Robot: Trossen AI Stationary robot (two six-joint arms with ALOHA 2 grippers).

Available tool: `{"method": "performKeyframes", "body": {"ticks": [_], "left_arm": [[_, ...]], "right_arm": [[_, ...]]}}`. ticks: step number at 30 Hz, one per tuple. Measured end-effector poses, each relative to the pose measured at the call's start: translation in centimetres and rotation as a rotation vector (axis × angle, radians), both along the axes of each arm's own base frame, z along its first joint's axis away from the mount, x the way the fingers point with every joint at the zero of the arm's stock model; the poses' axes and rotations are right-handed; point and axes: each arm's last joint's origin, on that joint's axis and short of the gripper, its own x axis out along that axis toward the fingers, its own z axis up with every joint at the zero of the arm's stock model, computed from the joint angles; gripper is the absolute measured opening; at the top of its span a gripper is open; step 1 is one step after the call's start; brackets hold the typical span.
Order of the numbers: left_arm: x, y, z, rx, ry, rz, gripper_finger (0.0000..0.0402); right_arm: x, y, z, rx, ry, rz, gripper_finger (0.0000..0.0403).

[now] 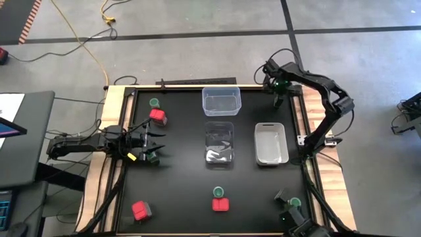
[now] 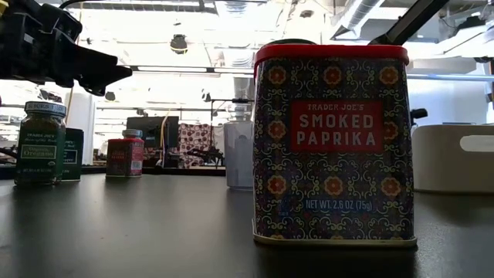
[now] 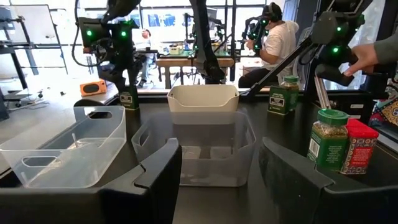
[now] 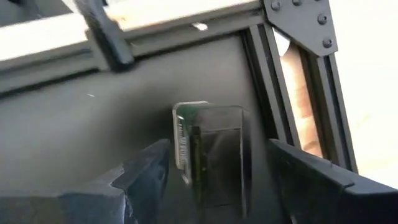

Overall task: Sort spices by type
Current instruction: Put the black seasoning can into the gray bin

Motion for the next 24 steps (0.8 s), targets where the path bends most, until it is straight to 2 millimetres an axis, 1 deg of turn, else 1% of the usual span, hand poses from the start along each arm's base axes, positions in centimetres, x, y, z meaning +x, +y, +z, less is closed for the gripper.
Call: {"method": "performKeyframes", "body": {"ticks": [6, 14, 17, 22, 23, 24], "left_arm": [[0.00, 0.00, 0.00, 0.000, 0.000, 0.000, 0.0203], [0.00, 0.00, 0.01, 0.000, 0.000, 0.000, 0.0203], [0.00, 0.00, 0.00, 0.000, 0.000, 0.000, 0.0203], [0.00, 0.00, 0.00, 0.000, 0.000, 0.000, 0.0203], [0.00, 0.00, 0.02, 0.000, -0.001, 0.000, 0.0203], [0.00, 0.00, 0.00, 0.000, 0.000, 0.000, 0.0203]], "right_arm": [[0.11, 0.14, -0.74, -0.009, 0.000, 0.012, 0.0296], [0.08, 0.15, -0.71, -0.006, 0.003, 0.019, 0.0265], [0.10, 0.14, -0.71, -0.006, 0.003, 0.022, 0.0236], [0.07, 0.19, -0.69, 0.007, 0.013, 0.052, 0.0164], [0.07, 0.19, -0.67, 0.009, 0.016, 0.061, 0.0153], [0.08, 0.20, -0.66, 0.011, 0.017, 0.069, 0.0150]]}}
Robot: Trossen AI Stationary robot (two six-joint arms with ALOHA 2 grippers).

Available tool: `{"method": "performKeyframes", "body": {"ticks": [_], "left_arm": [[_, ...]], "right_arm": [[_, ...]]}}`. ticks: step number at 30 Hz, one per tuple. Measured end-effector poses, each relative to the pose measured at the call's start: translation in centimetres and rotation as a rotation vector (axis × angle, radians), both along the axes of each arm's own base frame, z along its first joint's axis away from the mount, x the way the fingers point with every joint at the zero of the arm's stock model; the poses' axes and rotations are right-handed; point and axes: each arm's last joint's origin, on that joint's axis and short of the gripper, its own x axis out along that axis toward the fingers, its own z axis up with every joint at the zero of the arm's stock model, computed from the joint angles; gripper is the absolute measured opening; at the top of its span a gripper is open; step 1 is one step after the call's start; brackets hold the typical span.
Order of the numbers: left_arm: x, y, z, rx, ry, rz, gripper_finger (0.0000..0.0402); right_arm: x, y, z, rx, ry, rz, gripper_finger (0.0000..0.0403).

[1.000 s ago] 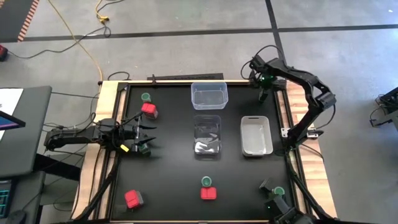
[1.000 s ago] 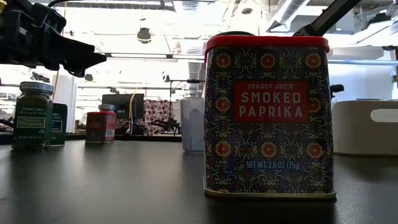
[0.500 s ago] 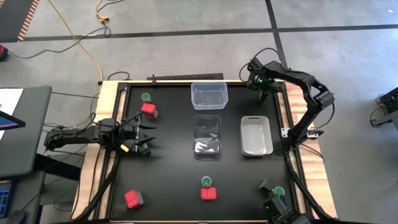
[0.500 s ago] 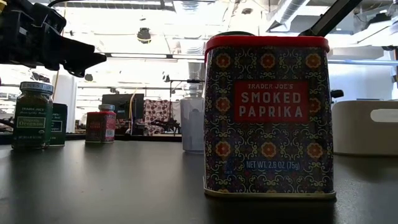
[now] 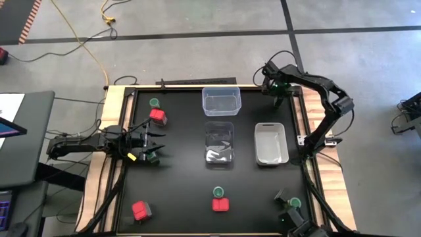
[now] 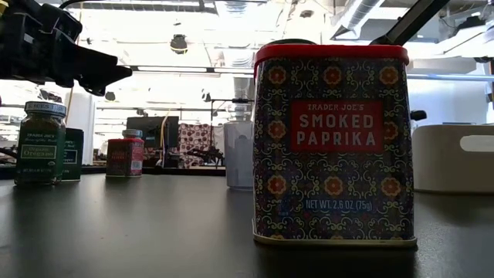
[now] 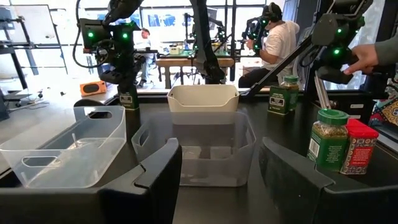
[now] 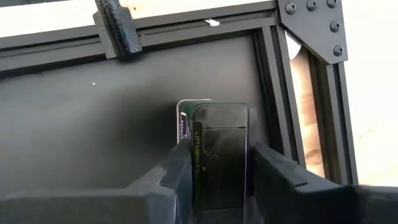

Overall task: Sort spices by type
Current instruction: Put the black seasoning can into the gray bin

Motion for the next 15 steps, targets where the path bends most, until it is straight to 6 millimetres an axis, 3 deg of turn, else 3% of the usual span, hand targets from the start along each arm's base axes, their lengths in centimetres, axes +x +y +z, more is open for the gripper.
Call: {"method": "performKeyframes", "body": {"ticks": [8, 15], "left_arm": [[0.0, 0.0, 0.0, 0.000, 0.000, 0.000, 0.0203], [0.0, 0.0, 0.0, 0.000, 0.000, 0.000, 0.0203]], "right_arm": [[-0.3, 0.5, 1.3, -0.006, -0.012, 0.067, 0.0150], [-0.7, 3.0, 5.8, -0.121, -0.066, 0.218, 0.0156]]}}
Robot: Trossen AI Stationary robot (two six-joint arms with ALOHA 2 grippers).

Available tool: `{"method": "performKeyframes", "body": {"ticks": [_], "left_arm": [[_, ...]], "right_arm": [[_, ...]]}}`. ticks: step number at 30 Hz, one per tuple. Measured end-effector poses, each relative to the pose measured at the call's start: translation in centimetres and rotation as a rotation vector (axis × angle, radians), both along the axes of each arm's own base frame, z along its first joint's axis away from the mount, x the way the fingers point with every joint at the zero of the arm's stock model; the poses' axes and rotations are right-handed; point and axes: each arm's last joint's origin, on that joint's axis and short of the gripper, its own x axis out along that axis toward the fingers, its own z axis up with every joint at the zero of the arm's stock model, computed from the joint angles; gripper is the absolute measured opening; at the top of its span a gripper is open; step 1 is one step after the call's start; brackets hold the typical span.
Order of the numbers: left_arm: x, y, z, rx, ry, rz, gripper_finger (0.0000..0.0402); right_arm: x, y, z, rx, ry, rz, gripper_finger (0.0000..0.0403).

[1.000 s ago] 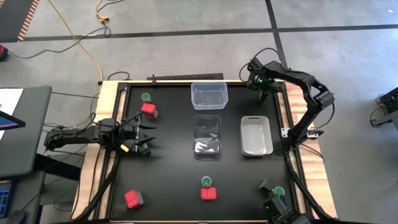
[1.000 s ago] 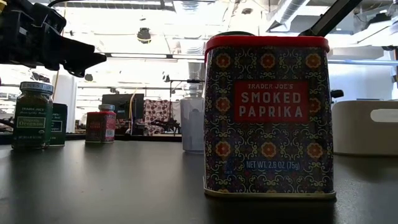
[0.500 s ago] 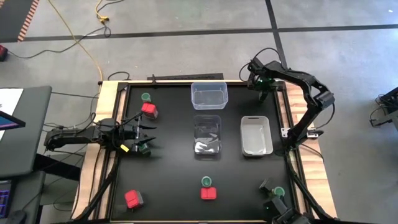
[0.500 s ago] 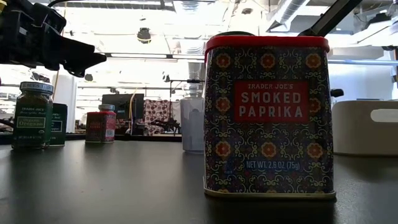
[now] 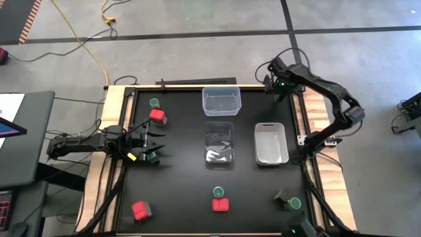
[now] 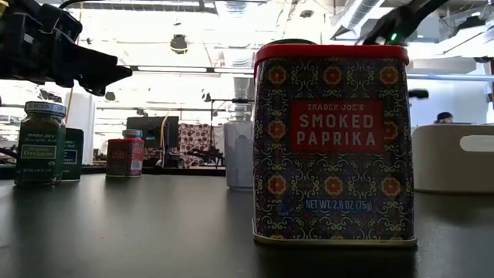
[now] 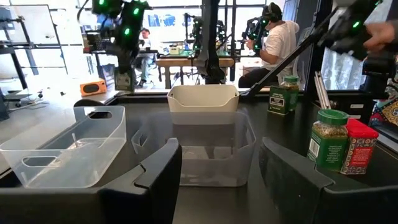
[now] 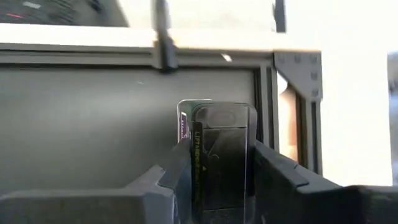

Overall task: Sort spices by type
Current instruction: Put the black seasoning can into the gray bin

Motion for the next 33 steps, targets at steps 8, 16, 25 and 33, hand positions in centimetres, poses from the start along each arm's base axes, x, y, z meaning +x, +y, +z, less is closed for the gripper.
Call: {"method": "performKeyframes", "body": {"ticks": [8, 16, 25, 33], "left_arm": [[0.0, 0.0, 0.0, 0.000, 0.000, 0.000, 0.0203], [0.0, 0.0, 0.0, 0.000, 0.000, 0.000, 0.0203], [0.0, 0.0, 0.0, 0.000, 0.000, 0.000, 0.0203], [0.0, 0.0, 0.0, 0.000, 0.000, 0.000, 0.0203]], "right_arm": [[-0.4, 6.4, 5.9, -0.166, -0.115, 0.220, 0.0155], [-0.8, 12.5, 8.1, -0.197, -0.051, 0.659, 0.0156], [0.6, 16.1, 7.4, -0.076, 0.027, 0.998, 0.0156], [1.7, 19.0, 5.2, -0.005, 0.110, 1.285, 0.0152]]}}
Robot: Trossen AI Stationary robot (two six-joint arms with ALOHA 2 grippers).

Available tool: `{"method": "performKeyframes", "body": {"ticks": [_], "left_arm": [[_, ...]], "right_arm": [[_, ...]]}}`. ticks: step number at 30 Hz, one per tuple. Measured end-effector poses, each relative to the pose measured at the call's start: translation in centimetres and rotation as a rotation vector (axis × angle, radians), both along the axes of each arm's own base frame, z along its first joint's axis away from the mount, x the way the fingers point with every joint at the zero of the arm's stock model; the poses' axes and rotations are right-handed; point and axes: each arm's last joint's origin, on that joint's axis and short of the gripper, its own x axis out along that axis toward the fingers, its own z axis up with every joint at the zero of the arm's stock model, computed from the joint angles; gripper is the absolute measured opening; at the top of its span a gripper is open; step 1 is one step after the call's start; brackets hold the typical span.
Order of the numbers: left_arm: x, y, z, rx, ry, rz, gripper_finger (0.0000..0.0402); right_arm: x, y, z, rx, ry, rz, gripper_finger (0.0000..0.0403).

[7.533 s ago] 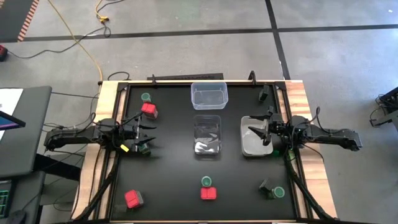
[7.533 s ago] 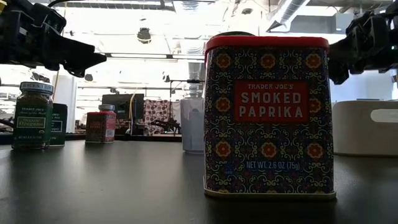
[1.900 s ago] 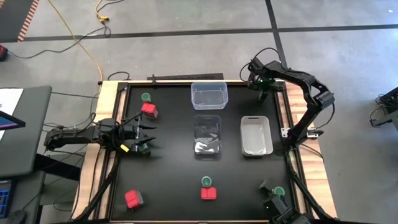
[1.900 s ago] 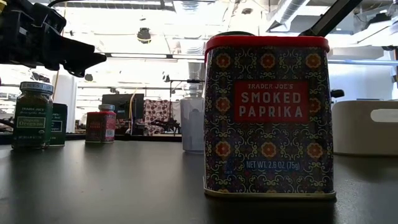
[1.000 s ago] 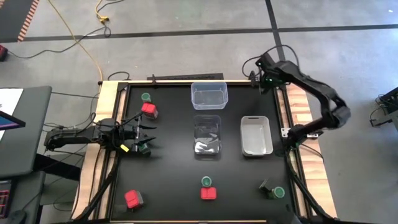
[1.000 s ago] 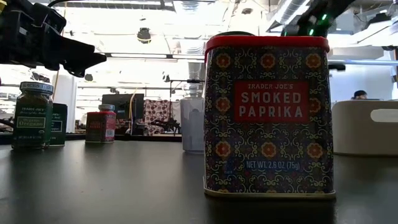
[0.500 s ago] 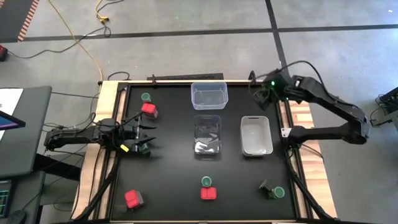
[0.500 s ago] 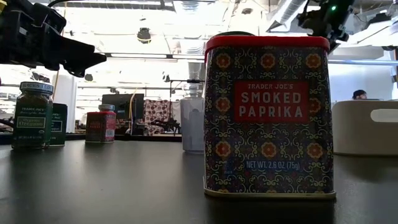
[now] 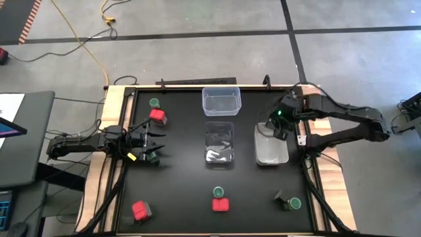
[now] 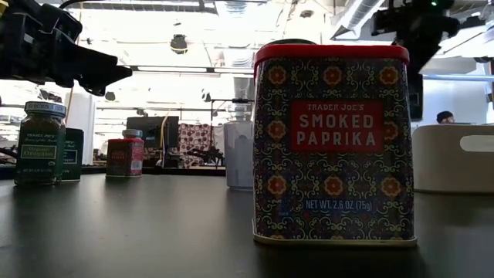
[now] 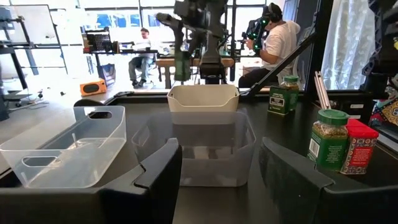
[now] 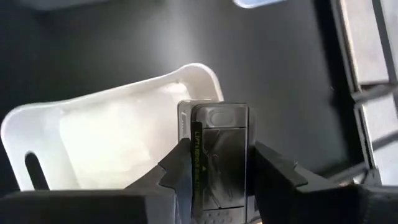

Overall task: Sort spices by type
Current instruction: Put the black seasoning can into the gray bin

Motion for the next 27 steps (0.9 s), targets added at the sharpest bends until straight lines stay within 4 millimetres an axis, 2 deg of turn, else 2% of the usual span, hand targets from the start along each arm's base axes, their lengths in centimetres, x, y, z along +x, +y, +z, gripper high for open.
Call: {"method": "performKeyframes", "body": {"ticks": [7, 14, 27], "left_arm": [[0.0, 0.0, 0.0, 0.000, 0.000, 0.000, 0.0203], [0.0, 0.0, 0.0, 0.000, 0.000, 0.000, 0.0203], [0.0, 0.0, 0.0, 0.000, 0.001, 0.000, 0.0203]], "right_arm": [[-0.5, 1.5, -4.0, -0.023, 0.005, 0.137, 0.0152], [-0.5, 1.2, -7.0, -0.053, 0.013, 0.198, 0.0152], [-0.1, 0.0, -8.1, 0.017, 0.061, 0.181, 0.0152]]}}
